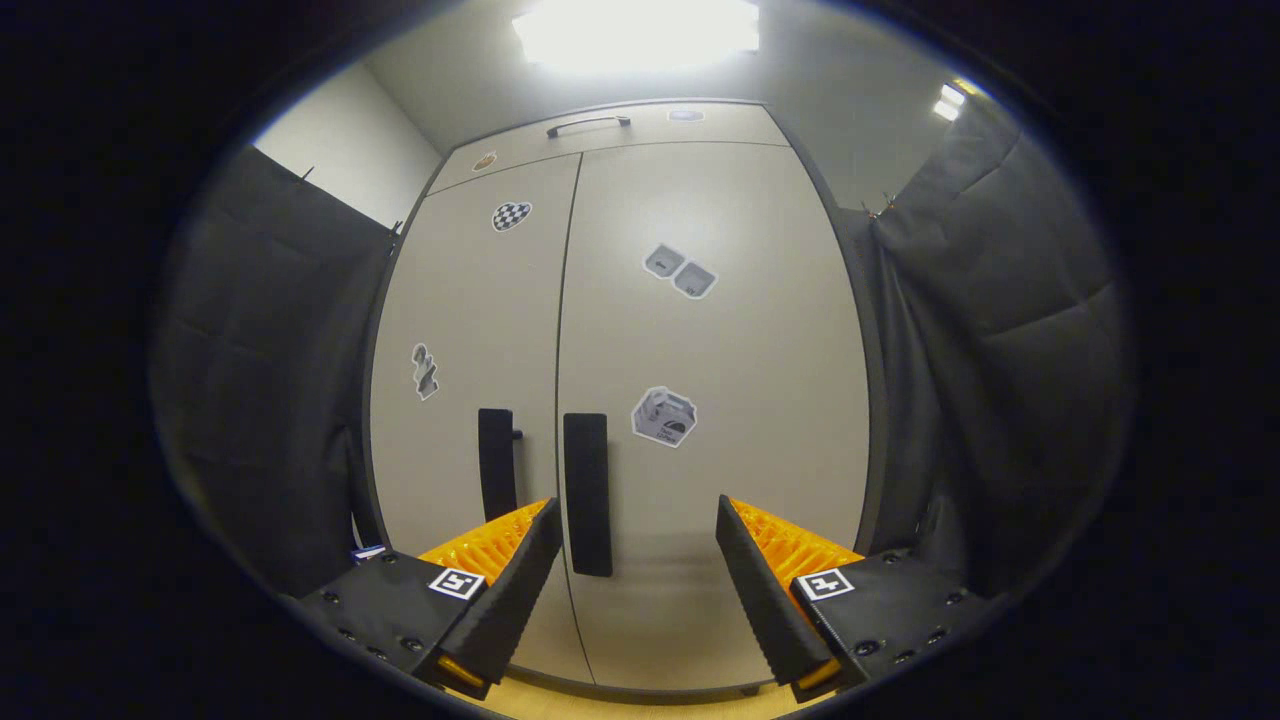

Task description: Open the right door of the double-door shoe cabinet with the right hand, and open the left door with the left hand.

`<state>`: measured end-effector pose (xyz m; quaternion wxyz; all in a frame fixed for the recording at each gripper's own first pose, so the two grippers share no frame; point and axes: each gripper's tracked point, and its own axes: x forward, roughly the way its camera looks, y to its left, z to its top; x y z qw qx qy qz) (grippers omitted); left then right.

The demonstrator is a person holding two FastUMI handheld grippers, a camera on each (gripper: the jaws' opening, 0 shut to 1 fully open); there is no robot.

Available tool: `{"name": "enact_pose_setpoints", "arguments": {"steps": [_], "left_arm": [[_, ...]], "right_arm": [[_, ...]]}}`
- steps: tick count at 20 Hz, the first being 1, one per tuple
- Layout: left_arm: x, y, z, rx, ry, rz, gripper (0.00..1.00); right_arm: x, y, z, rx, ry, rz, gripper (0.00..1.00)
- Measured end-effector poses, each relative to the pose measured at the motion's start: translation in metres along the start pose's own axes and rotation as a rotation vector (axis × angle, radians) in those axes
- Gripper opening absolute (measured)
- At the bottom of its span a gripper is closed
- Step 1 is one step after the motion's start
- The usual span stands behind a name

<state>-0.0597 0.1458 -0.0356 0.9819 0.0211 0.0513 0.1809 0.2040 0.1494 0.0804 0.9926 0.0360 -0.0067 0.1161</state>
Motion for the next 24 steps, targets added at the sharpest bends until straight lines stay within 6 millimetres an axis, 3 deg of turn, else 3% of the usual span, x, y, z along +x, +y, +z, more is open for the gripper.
{"name": "enact_pose_setpoints", "arguments": {"steps": [7, 10, 12, 13, 14, 17, 19, 21, 23, 24], "left_arm": [[-0.005, 0.012, -0.007, 0.01, 0.018, 0.031, 0.93], [-0.009, 0.022, -0.008, 0.019, 0.023, 0.048, 0.93], [-0.009, 0.028, -0.009, 0.017, 0.027, 0.059, 0.94], [-0.01, 0.03, -0.01, 0.014, 0.029, 0.063, 0.94], [-0.01, 0.032, -0.011, 0.012, 0.03, 0.067, 0.94], [-0.01, 0.037, -0.013, 0.016, 0.035, 0.077, 0.93], [-0.011, 0.039, -0.013, 0.021, 0.035, 0.079, 0.93], [-0.012, 0.04, -0.015, 0.022, 0.04, 0.079, 0.93], [-0.012, 0.041, -0.015, 0.02, 0.04, 0.077, 0.93], [-0.013, 0.042, -0.014, 0.018, 0.038, 0.075, 0.93]], "right_arm": [[0.041, 0.01, -0.011, 0.01, 0.052, -0.015, 0.97], [0.052, 0.017, -0.019, 0.03, 0.082, -0.008, 0.97], [0.056, 0.02, -0.024, 0.034, 0.104, -0.011, 0.85], [0.058, 0.021, -0.028, 0.04, 0.118, -0.01, 0.92], [0.06, 0.023, -0.031, 0.046, 0.133, -0.006, 0.85], [0.066, 0.029, -0.037, 0.065, 0.168, 0.007, 0.86], [0.07, 0.033, -0.032, 0.089, 0.163, 0.017, 0.55], [0.071, 0.033, -0.032, 0.078, 0.177, 0.007, 0.45], [0.075, 0.037, -0.033, 0.053, 0.188, 0.004, 0.46], [0.072, 0.035, -0.036, 0.028, 0.2, 0.008, 0.32]]}}
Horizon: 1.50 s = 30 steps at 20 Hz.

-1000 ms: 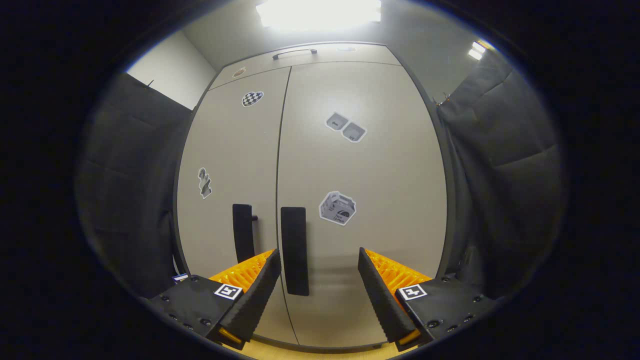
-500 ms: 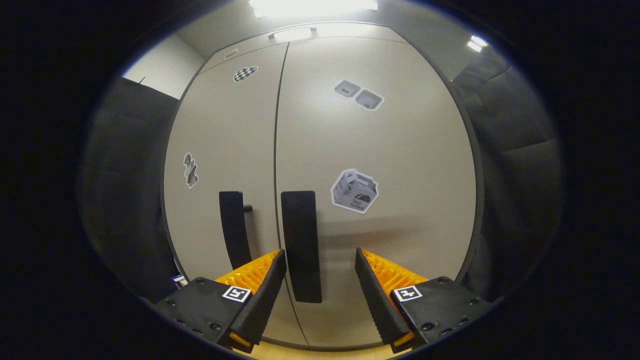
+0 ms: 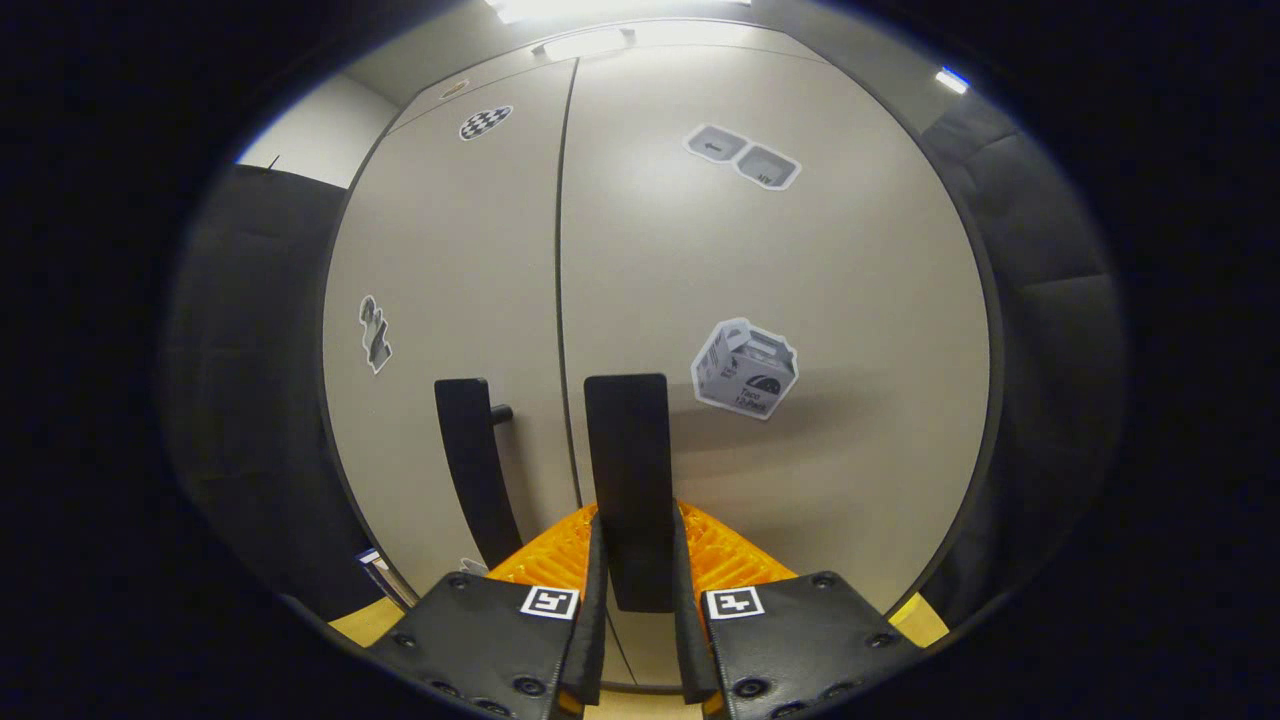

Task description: Open the right door of the double-door shoe cabinet with the right hand, and open the left door with the left hand.

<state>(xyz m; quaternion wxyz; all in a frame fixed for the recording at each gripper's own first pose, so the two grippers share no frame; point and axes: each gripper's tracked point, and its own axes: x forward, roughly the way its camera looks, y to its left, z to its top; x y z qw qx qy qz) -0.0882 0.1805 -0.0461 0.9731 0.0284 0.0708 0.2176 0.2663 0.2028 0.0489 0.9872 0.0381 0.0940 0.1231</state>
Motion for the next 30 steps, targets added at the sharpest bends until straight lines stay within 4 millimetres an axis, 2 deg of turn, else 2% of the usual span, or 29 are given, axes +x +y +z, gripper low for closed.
{"name": "enact_pose_setpoints", "arguments": {"steps": [3, 8, 13, 23, 30], "left_arm": [[-0.001, 0.0, 0.004, 0.002, -0.01, -0.004, 0.93], [-0.003, 0.002, 0.007, 0.003, -0.026, -0.014, 0.93], [-0.005, -0.001, 0.009, -0.002, -0.033, -0.032, 0.93], [-0.01, -0.045, 0.02, 0.0, -0.061, -0.16, 0.94], [-0.009, -0.067, 0.018, -0.009, -0.056, -0.224, 0.94]], "right_arm": [[0.0, 0.002, 0.001, -0.019, 0.003, -0.003, 0.15], [-0.006, 0.002, 0.001, -0.002, 0.03, 0.018, 0.15], [-0.021, 0.004, 0.006, 0.021, 0.049, 0.045, 0.15], [-0.054, 0.0, 0.004, 0.047, 0.05, 0.09, 0.15], [-0.08, -0.009, 0.004, 0.034, 0.053, 0.112, 0.15]]}}
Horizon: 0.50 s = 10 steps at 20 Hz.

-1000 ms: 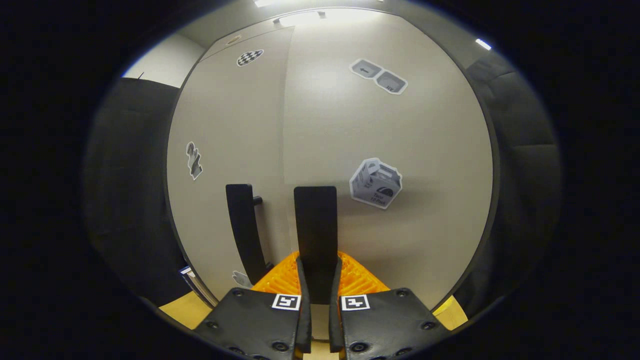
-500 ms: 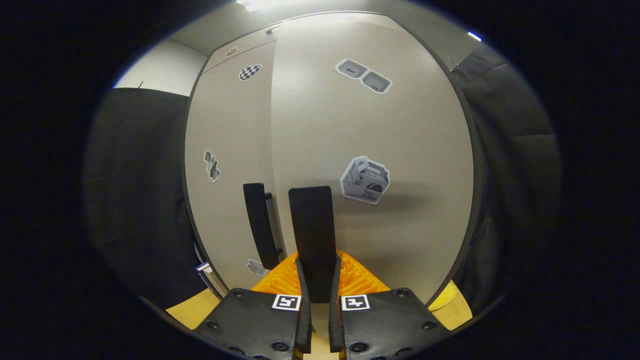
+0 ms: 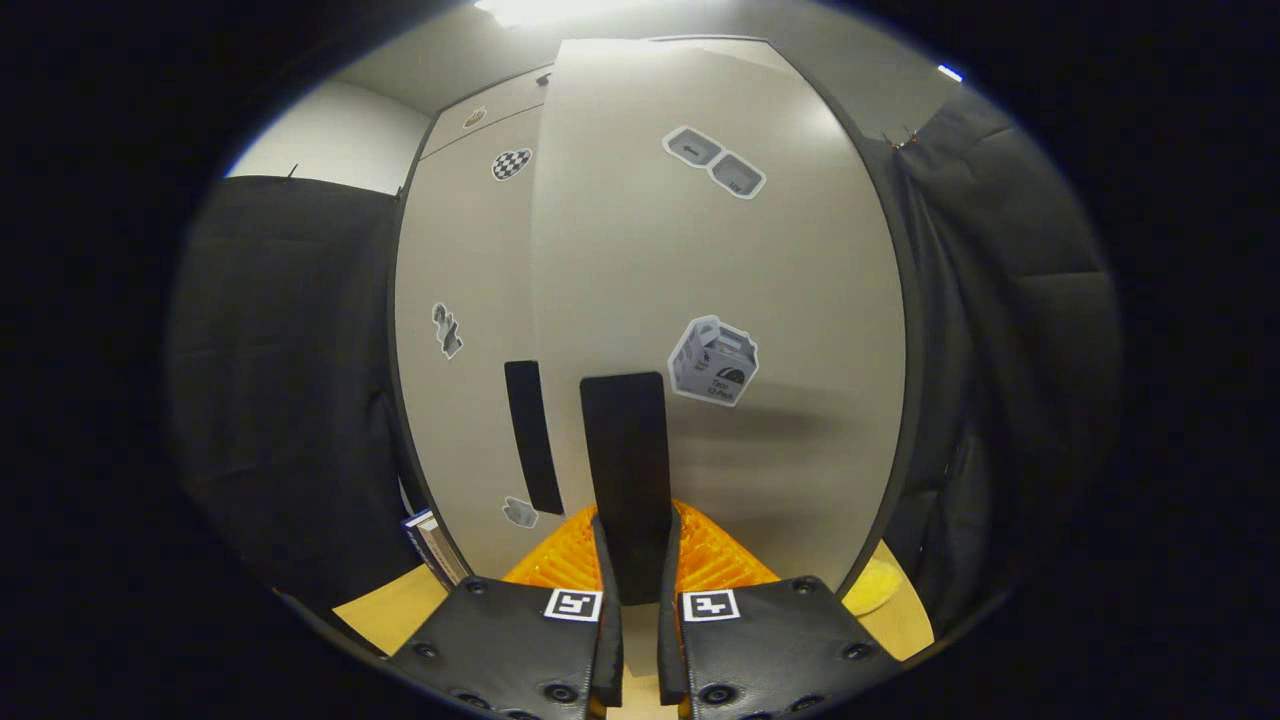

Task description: Open the right door of the double-door shoe cabinet with the right hand, and open the left door with the left hand.

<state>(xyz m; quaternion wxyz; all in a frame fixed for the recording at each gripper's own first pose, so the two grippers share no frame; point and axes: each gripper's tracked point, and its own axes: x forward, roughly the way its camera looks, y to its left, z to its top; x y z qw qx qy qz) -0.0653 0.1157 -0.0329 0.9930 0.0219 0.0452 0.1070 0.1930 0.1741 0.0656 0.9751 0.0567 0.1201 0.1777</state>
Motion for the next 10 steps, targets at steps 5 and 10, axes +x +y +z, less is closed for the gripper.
{"name": "enact_pose_setpoints", "arguments": {"steps": [5, 10], "left_arm": [[0.006, -0.016, 0.002, -0.005, 0.0, -0.032, 0.94], [0.009, -0.031, 0.006, 0.004, -0.006, -0.06, 0.93]], "right_arm": [[-0.019, -0.007, -0.002, -0.002, 0.012, 0.02, 0.15], [-0.036, -0.017, -0.004, 0.005, 0.01, 0.035, 0.15]]}}
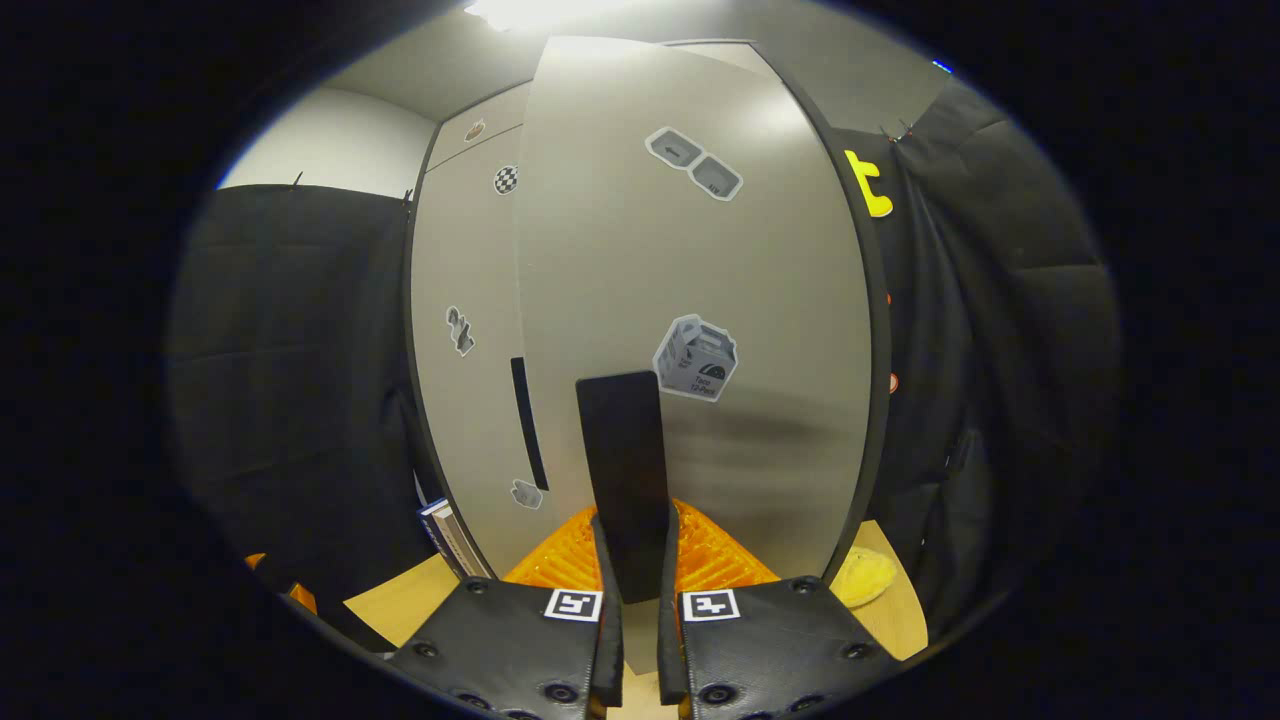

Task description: Open the right door of the double-door shoe cabinet with the right hand, and open the left door with the left hand.

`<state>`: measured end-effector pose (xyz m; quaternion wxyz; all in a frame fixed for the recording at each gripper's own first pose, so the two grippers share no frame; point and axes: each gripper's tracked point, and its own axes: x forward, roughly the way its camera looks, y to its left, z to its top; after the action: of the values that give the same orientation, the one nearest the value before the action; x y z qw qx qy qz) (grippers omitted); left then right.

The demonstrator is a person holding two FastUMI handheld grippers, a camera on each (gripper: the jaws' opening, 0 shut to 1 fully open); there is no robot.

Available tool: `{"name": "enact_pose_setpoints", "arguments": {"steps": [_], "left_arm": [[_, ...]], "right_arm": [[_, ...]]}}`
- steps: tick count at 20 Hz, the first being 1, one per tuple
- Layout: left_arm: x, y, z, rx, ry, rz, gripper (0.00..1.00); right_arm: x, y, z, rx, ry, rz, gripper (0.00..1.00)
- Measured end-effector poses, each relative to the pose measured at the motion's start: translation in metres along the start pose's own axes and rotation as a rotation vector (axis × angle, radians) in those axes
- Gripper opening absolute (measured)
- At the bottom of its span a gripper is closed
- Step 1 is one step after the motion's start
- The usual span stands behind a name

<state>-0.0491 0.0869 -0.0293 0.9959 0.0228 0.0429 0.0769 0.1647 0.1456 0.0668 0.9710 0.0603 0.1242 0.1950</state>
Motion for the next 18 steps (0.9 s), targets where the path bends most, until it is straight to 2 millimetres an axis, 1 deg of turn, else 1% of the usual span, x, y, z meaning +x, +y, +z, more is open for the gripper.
{"name": "enact_pose_setpoints", "arguments": {"steps": [4, 7, 10, 13, 15, 16, 18], "left_arm": [[0.003, -0.015, 0.004, 0.007, -0.004, -0.024, 0.93], [0.004, -0.03, 0.008, 0.009, -0.01, -0.047, 0.94], [0.005, -0.048, 0.01, 0.006, -0.01, -0.075, 0.93], [0.006, -0.068, 0.013, 0.005, -0.014, -0.11, 0.93], [0.006, -0.079, 0.014, 0.005, -0.015, -0.129, 0.93], [0.006, -0.084, 0.014, 0.003, -0.015, -0.137, 0.94], [0.007, -0.093, 0.015, 0.001, -0.015, -0.151, 0.93]], "right_arm": [[-0.017, -0.01, -0.001, 0.013, 0.0, 0.013, 0.15], [-0.021, -0.014, -0.002, 0.012, 0.007, 0.013, 0.14], [-0.033, -0.022, -0.003, 0.015, 0.008, 0.014, 0.15], [-0.052, -0.039, -0.004, 0.002, 0.007, 0.01, 0.15], [-0.059, -0.046, -0.003, -0.005, 0.007, 0.005, 0.15], [-0.057, -0.045, -0.005, -0.004, 0.008, 0.003, 0.15], [-0.06, -0.05, -0.006, 0.001, 0.006, -0.003, 0.15]]}}
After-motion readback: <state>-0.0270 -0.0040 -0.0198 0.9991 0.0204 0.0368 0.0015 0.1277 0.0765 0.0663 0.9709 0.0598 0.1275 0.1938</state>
